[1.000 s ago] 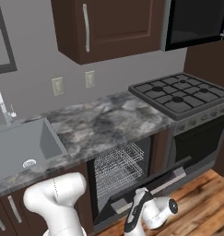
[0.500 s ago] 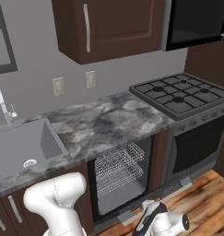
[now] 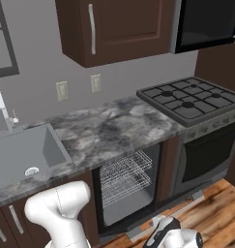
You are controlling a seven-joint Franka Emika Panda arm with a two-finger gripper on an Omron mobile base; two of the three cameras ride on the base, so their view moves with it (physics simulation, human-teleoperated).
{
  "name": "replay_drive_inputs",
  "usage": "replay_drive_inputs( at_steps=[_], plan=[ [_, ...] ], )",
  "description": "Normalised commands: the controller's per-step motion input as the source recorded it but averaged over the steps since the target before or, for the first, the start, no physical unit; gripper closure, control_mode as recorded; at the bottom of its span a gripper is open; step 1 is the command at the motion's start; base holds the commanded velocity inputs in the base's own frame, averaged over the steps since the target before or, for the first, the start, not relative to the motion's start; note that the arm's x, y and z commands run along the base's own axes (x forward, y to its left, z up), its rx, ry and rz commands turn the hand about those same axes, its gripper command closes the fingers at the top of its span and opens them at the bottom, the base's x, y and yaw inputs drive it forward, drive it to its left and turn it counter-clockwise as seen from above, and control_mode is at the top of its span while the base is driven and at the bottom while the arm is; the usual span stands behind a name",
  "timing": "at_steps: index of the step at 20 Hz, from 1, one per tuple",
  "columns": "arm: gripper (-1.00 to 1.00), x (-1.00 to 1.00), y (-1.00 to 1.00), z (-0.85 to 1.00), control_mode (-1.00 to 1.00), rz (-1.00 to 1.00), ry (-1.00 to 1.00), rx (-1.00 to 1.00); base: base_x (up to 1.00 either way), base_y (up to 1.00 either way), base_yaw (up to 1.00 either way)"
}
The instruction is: Open the dishwasher door and pull out the top rack.
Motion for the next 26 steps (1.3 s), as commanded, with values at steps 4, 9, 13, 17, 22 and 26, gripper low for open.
replay_drive_inputs(
  at_steps=[4,9,13,17,22,26],
  plan=[
    [-1.00,-0.43,-0.86,1.00,-1.00,0.01,0.07,0.00,0.00,0.00,0.00],
    [-1.00,-0.57,-1.00,0.98,-1.00,0.05,0.01,0.00,0.00,0.00,0.00],
    [-1.00,-0.46,-1.00,1.00,-1.00,0.13,-0.11,0.08,0.00,0.00,0.00],
    [-1.00,-0.55,-0.94,1.00,-1.00,0.13,-0.39,0.14,0.00,0.00,0.00],
    [-1.00,-0.66,-0.68,0.91,-1.00,0.18,-0.39,0.01,0.00,0.00,0.00],
    [-1.00,-0.34,-0.24,0.48,-1.00,0.19,-0.09,0.05,0.00,0.00,0.00]
  ],
)
